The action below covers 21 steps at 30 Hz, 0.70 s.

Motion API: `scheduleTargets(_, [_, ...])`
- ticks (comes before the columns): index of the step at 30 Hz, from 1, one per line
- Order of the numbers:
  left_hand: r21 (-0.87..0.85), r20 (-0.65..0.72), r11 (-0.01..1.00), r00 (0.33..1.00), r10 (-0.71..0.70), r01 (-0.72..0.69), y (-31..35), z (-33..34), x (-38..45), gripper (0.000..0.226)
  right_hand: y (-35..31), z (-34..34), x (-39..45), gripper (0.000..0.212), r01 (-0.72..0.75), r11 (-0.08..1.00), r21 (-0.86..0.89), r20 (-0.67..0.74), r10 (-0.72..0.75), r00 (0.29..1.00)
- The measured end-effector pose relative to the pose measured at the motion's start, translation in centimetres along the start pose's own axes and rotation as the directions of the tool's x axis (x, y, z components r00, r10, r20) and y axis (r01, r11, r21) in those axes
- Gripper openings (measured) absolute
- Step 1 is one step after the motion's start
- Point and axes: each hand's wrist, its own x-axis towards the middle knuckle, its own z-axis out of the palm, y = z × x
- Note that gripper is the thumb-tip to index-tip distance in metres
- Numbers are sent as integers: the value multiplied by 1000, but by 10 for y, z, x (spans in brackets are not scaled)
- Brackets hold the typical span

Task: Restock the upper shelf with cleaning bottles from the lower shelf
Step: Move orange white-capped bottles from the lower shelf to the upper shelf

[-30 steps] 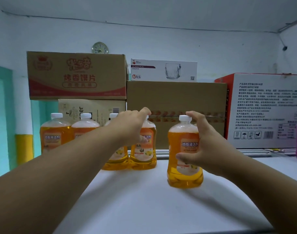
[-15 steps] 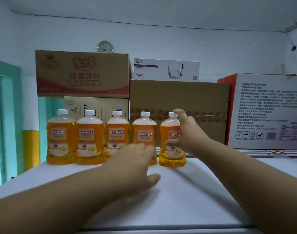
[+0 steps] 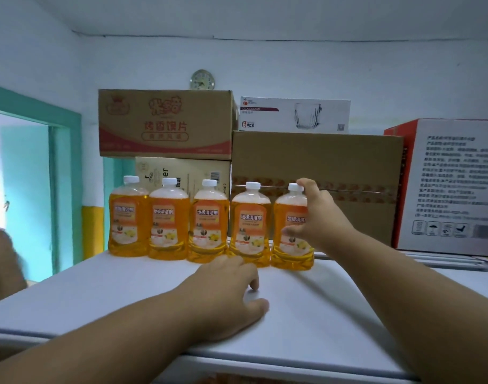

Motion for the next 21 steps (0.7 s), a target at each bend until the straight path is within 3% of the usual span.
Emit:
scheduleTargets(7, [-22, -14, 1000, 1000, -6, 6, 2, -1, 0, 33, -8, -14, -10, 106, -9, 998, -62, 55, 13, 998])
scheduleTargets(13, [-159, -215, 983, 975, 58, -93, 11, -11, -24, 23, -50, -35, -61, 88, 86, 977, -197, -110, -109, 988])
scheduleTargets(16, [-202, -375, 959, 920, 109, -196, 15, -8, -56, 18, -86, -45, -103, 78, 159, 963, -216, -170, -198, 965])
scheduleTargets(21, [-97, -550, 895, 772, 317, -436, 17, 14, -117, 20, -143, -55, -187, 60, 211, 953, -219, -293, -270, 917])
